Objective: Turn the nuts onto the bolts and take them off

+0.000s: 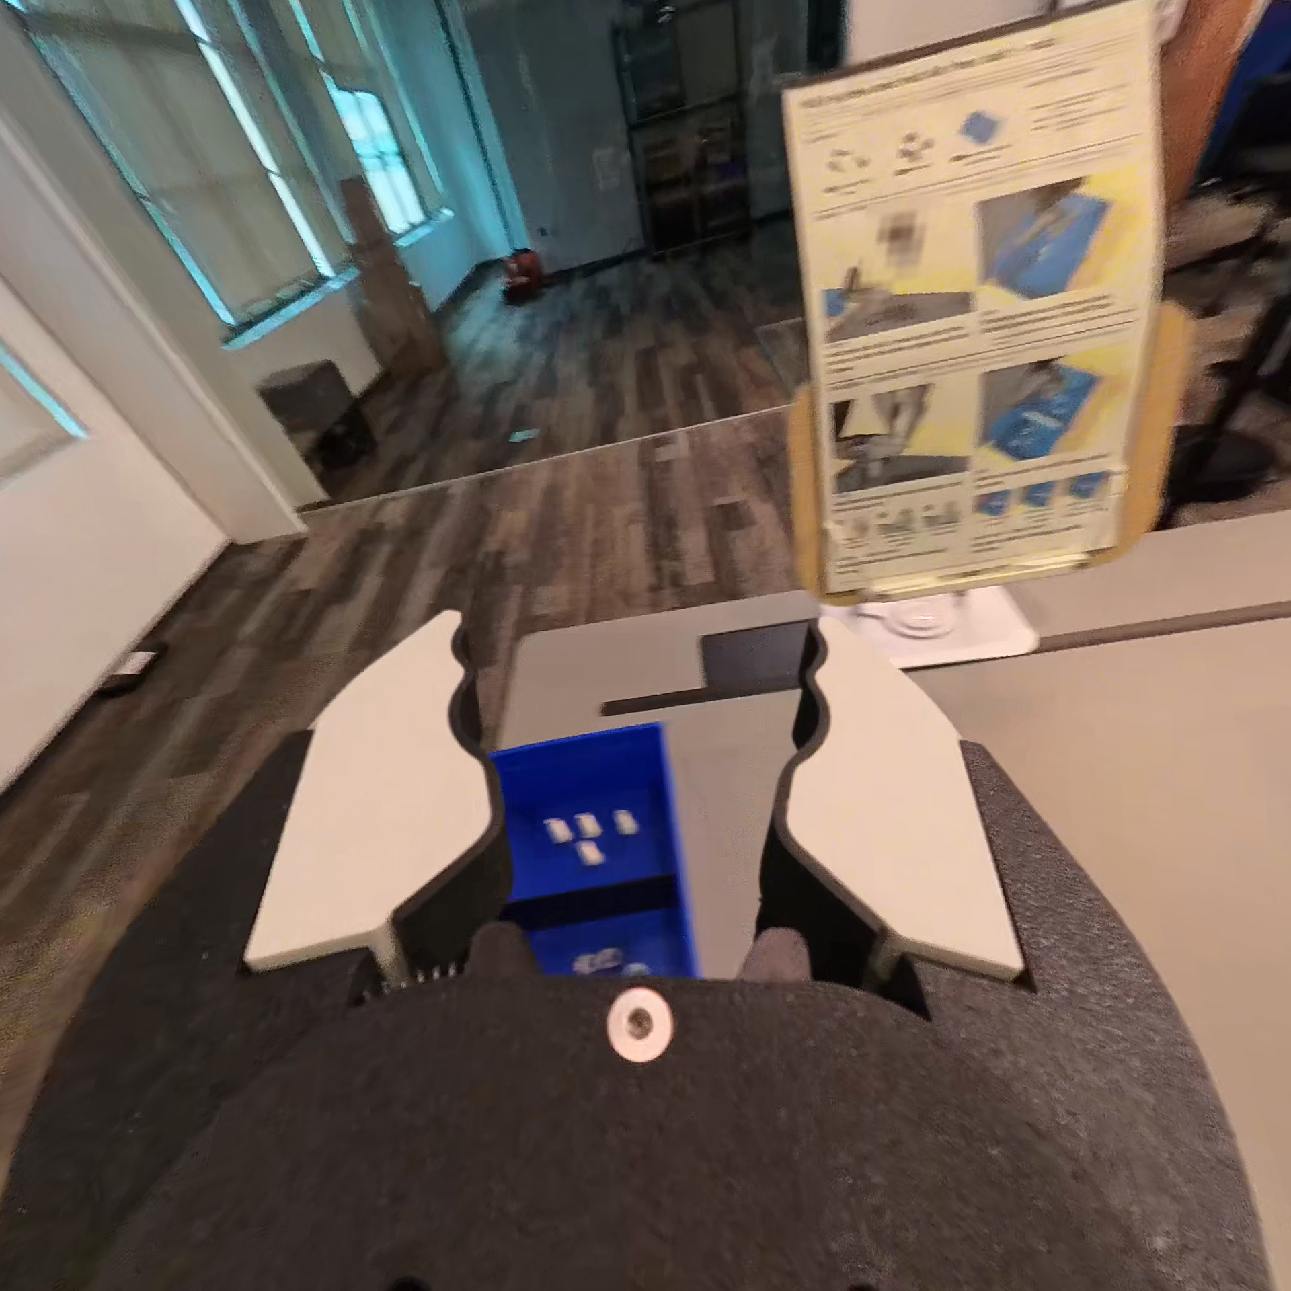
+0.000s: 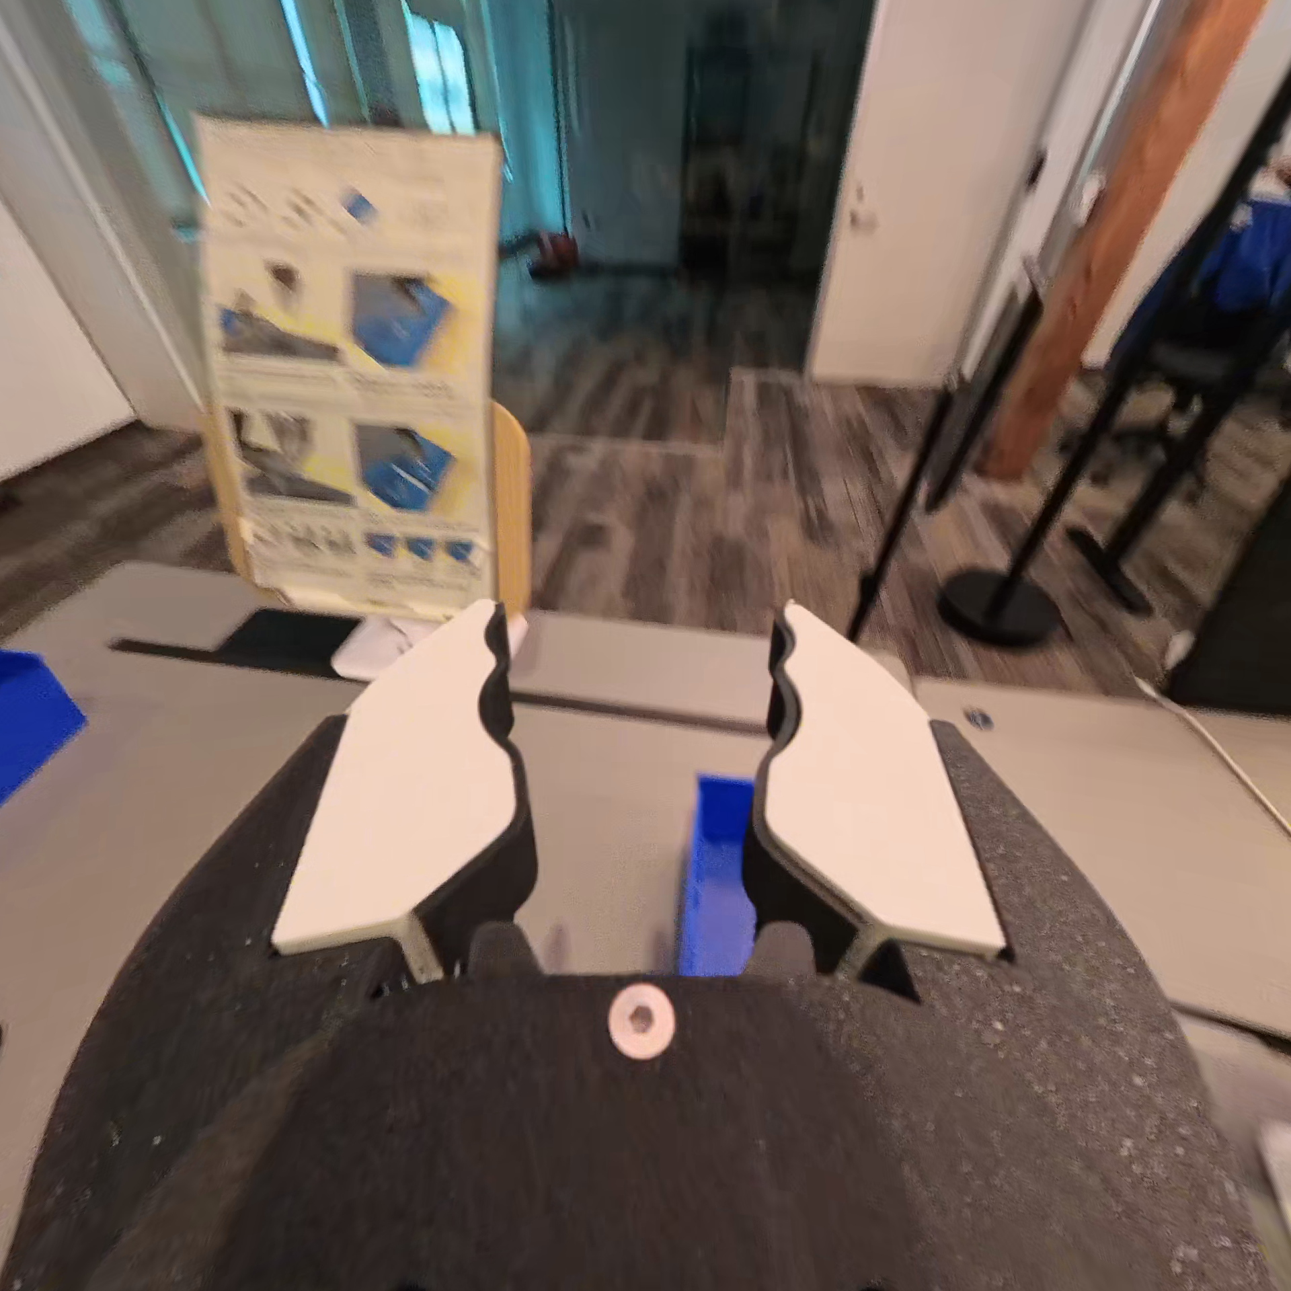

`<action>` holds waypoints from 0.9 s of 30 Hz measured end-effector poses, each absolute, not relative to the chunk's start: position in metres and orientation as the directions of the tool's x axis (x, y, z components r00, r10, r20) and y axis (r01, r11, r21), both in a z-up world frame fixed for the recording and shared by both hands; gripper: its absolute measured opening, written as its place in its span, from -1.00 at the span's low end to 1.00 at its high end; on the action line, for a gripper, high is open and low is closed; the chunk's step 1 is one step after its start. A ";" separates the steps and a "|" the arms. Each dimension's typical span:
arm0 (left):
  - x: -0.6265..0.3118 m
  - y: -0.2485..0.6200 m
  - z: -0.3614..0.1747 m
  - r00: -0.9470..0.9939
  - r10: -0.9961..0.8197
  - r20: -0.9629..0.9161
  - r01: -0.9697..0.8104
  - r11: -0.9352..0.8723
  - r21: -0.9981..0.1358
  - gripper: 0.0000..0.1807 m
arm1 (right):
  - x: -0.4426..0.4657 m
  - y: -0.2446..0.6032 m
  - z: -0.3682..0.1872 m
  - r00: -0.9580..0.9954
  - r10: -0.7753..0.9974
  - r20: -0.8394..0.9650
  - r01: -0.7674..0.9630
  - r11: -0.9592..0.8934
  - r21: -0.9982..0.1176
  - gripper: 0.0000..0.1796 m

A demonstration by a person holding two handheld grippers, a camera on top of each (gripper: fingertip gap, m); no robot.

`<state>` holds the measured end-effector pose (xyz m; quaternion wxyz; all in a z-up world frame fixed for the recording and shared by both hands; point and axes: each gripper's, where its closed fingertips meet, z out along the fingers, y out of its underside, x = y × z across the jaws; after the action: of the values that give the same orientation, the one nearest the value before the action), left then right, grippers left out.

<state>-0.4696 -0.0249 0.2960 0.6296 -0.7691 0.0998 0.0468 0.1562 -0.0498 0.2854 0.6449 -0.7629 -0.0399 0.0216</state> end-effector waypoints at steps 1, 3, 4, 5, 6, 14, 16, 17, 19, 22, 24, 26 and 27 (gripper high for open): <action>-0.447 -0.018 0.286 0.977 -0.130 -0.169 -0.192 -0.191 -0.963 -0.01 | 0.131 -0.045 0.291 0.994 0.107 0.032 0.045 -0.120 -0.992 -0.16; -0.411 -0.003 0.259 0.978 -0.151 -0.145 -0.174 -0.197 -0.965 -0.01 | 0.087 -0.033 0.283 0.993 0.111 0.043 0.054 -0.099 -0.994 -0.01; -0.395 0.006 0.240 0.977 -0.150 -0.148 -0.179 -0.215 -0.960 0.02 | 0.066 -0.025 0.274 0.992 0.119 0.038 0.050 -0.104 -0.993 0.02; -0.382 0.014 0.219 0.979 -0.141 -0.151 -0.181 -0.236 -0.955 0.06 | 0.046 -0.016 0.260 0.991 0.132 0.027 0.042 -0.119 -0.992 0.05; -0.371 0.022 0.198 0.982 -0.126 -0.139 -0.166 -0.247 -0.955 0.07 | 0.026 -0.007 0.243 0.989 0.148 0.011 0.032 -0.142 -0.989 0.06; -0.330 0.056 0.028 0.998 -0.060 -0.003 -0.024 -0.342 -0.940 0.07 | -0.059 0.044 0.055 0.971 0.186 -0.150 -0.080 -0.336 -0.939 0.13; -0.331 0.060 -0.001 0.999 -0.027 -0.047 -0.054 -0.356 -0.933 0.10 | -0.065 0.050 0.003 0.967 0.171 -0.188 -0.100 -0.422 -0.901 0.15; -0.332 0.061 -0.015 0.998 -0.013 -0.063 -0.063 -0.374 -0.925 0.14 | -0.067 0.052 -0.021 0.967 0.158 -0.199 -0.104 -0.469 -0.877 0.17; -0.329 0.063 -0.037 0.998 -0.003 -0.056 -0.052 -0.416 -0.908 0.18 | -0.069 0.052 -0.061 0.970 0.128 -0.205 -0.104 -0.544 -0.833 0.19; -0.329 0.065 -0.060 0.997 0.017 -0.077 -0.060 -0.471 -0.880 0.24 | -0.069 0.050 -0.103 0.977 0.101 -0.187 -0.083 -0.628 -0.774 0.23; -0.328 0.066 -0.070 0.996 0.027 -0.085 -0.061 -0.484 -0.873 0.28 | -0.066 0.050 -0.117 0.983 0.088 -0.162 -0.067 -0.650 -0.757 0.27; -0.323 0.066 -0.080 0.998 0.021 -0.065 -0.046 -0.501 -0.864 0.33 | -0.062 0.050 -0.123 0.986 0.078 -0.148 -0.062 -0.653 -0.755 0.31; -0.321 0.066 -0.085 0.998 0.017 -0.057 -0.040 -0.514 -0.857 0.36 | -0.060 0.050 -0.126 0.988 0.067 -0.141 -0.062 -0.656 -0.752 0.33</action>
<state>-0.3214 0.0657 -0.0855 0.4931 -0.8695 0.0064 0.0289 -0.0597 0.0503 -0.1264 0.4145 -0.9067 -0.0013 0.0782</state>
